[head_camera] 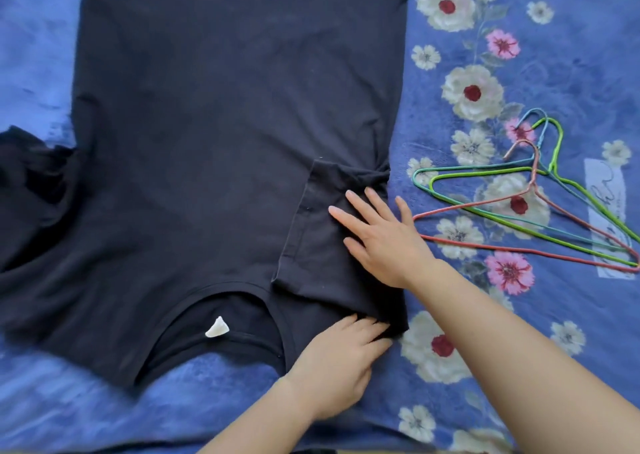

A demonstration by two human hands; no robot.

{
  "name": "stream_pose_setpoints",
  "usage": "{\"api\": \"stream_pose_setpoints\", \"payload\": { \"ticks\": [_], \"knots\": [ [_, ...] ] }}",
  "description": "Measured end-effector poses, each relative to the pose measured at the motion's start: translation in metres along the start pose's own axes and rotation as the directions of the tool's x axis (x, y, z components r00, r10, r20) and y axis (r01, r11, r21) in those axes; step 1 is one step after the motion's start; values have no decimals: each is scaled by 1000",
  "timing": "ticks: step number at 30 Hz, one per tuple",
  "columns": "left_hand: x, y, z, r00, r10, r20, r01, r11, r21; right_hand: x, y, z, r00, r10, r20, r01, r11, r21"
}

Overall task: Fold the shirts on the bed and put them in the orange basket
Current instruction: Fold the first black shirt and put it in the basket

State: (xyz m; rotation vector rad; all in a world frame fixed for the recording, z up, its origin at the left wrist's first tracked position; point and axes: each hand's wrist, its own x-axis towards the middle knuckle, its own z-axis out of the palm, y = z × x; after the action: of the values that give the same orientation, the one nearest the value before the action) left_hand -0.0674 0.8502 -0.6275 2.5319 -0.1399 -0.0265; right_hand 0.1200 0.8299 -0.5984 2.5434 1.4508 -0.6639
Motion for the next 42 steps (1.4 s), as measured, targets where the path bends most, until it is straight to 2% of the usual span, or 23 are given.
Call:
{"api": "stream_pose_setpoints", "payload": {
  "ticks": [2,4,6,8,10,12,14,16,17,19,21,22,23,24,26,29,30,34,37,39,40,41,42],
  "knots": [
    [-3,-10,-21,964,-142,-225,121,987,-107,-3,-2,4,991,33,-133,-33,999,3],
    [-8,-21,-38,869,-351,-347,337,936,-103,-11,-2,16,987,36,-160,-44,998,-44],
    [-14,-34,-40,824,-492,-281,528,846,70,-22,0,31,991,63,-115,-77,990,-117],
    [-23,-45,-35,857,-505,-102,514,827,227,-30,-4,40,982,141,-126,-157,980,-123],
    [-31,-49,-32,888,-460,-15,446,851,277,-31,-21,39,959,242,-146,-255,964,-79],
    [-39,-51,-43,883,-465,-60,465,853,238,-26,-47,33,934,307,-184,-310,951,10],
    [-53,-58,-62,829,-532,-175,557,816,154,-18,-79,24,933,293,-208,-282,956,82],
    [-74,-78,-80,678,-669,-304,704,710,7,-8,-113,19,950,231,-209,-210,971,116],
    [-88,-93,-93,554,-752,-358,778,621,-99,0,-133,16,960,200,-195,-176,976,130],
    [-113,-124,-120,214,-869,-445,854,388,-346,15,-170,12,973,145,-178,-117,980,159],
    [-134,-156,-155,-155,-916,-371,793,108,-599,31,-205,8,983,80,-168,-49,983,176],
    [-143,-171,-171,-287,-914,-286,717,-7,-697,39,-221,6,985,38,-169,-8,985,175],
    [-149,-186,-184,-364,-908,-208,644,-83,-761,46,-234,4,985,-3,-170,32,986,164],
    [-158,-202,-194,-395,-906,-153,591,-123,-797,53,-247,2,985,-43,-165,68,986,149],
    [-171,-231,-211,-362,-930,-62,485,-131,-865,69,-267,-2,986,-97,-136,114,986,121],
    [-184,-262,-230,-227,-970,82,198,-129,-972,86,-284,-3,995,-79,-57,86,989,122],
    [-188,-266,-234,-229,-969,98,104,-124,-987,89,-284,-4,997,-65,-29,68,989,131],
    [-212,-271,-238,-333,-928,167,-126,-131,-983,92,-287,-1,999,-45,14,43,991,128],
    [-211,-263,-244,-230,-940,253,-286,-183,-941,92,-291,-6,999,-19,29,15,990,141],
    [-201,-257,-256,-243,-963,116,-245,-55,-968,92,-293,-9,999,-26,29,20,980,198],
    [-195,-251,-261,-239,-970,-35,-136,69,-988,92,-293,-12,999,-17,31,8,963,270],
    [-188,-244,-265,-161,-965,-205,-6,209,-978,93,-293,-16,999,20,25,-29,920,390],
    [-182,-236,-266,-13,-936,-353,108,350,-931,94,-294,-22,995,95,9,-84,824,561]
  ]
}}
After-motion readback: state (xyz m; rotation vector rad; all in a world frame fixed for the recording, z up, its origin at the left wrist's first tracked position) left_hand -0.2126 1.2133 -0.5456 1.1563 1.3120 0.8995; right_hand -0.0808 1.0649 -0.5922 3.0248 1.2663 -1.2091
